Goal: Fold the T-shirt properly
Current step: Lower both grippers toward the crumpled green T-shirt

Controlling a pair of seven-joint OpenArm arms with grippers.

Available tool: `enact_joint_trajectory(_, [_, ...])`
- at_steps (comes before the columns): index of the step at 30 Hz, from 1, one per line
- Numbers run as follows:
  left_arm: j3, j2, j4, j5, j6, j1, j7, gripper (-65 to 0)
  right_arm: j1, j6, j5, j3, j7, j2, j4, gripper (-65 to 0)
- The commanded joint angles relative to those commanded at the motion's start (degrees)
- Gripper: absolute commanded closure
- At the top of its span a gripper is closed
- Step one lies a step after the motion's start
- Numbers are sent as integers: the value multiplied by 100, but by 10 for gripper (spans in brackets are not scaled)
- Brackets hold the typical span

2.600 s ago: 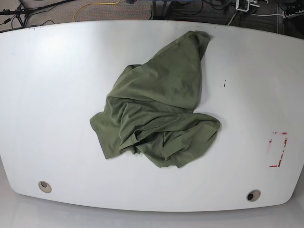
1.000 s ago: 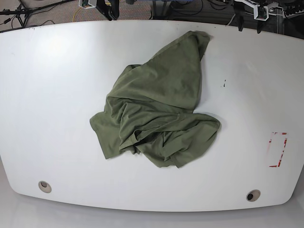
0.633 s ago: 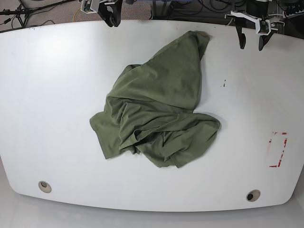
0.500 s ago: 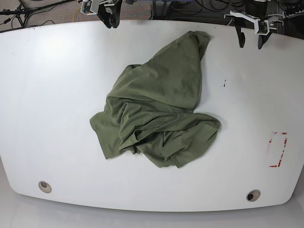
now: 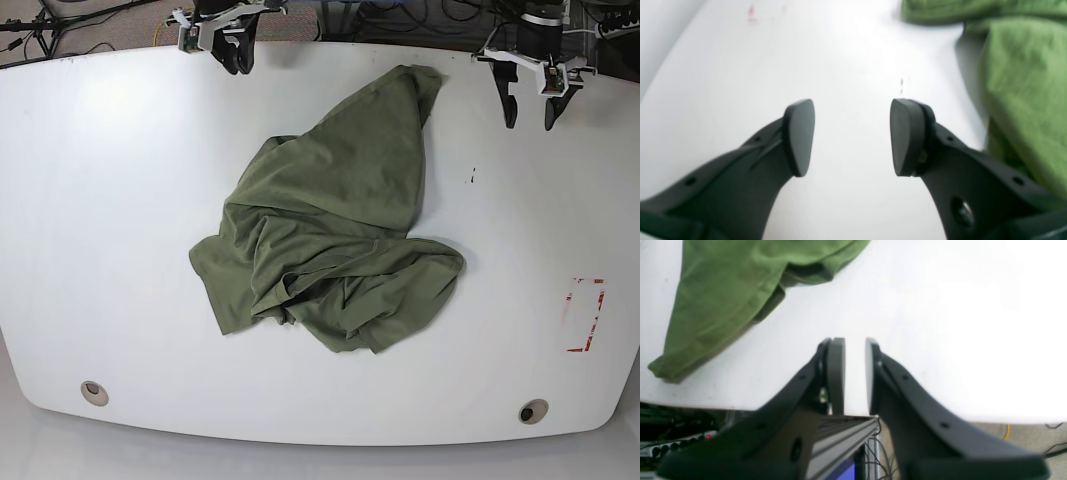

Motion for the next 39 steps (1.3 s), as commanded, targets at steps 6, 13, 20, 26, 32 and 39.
enact_joint_trajectory(6, [-20, -8, 4, -59, 1, 50, 98, -343, 232, -24, -35, 51, -363, 50, 35, -105])
enact_joint_trajectory(13, [-9, -38, 5, -78, -1, 148, 137, -346, 386, 0, -38, 4, -623, 85, 65, -164])
enact_joint_trajectory(20, [17, -192, 116, -54, 21, 395, 145, -339, 597, 618, -106, -76, -1173, -67, 176, -311])
enact_joint_trajectory(26, [46, -242, 122, -44, 12, 450, 136, -340, 713, 827, -146, -88, -1219, -139, 164, -352])
enact_joint_trajectory(32, [152, -308, 145, 11, -24, 471, 67, -344, 905, 947, -355, -97, -1195, -185, 93, -387])
enact_joint_trajectory(39, [432, -432, 268, 67, -94, 508, -87, -388, 1449, 992, -880, -147, -1331, -184, 70, -421])
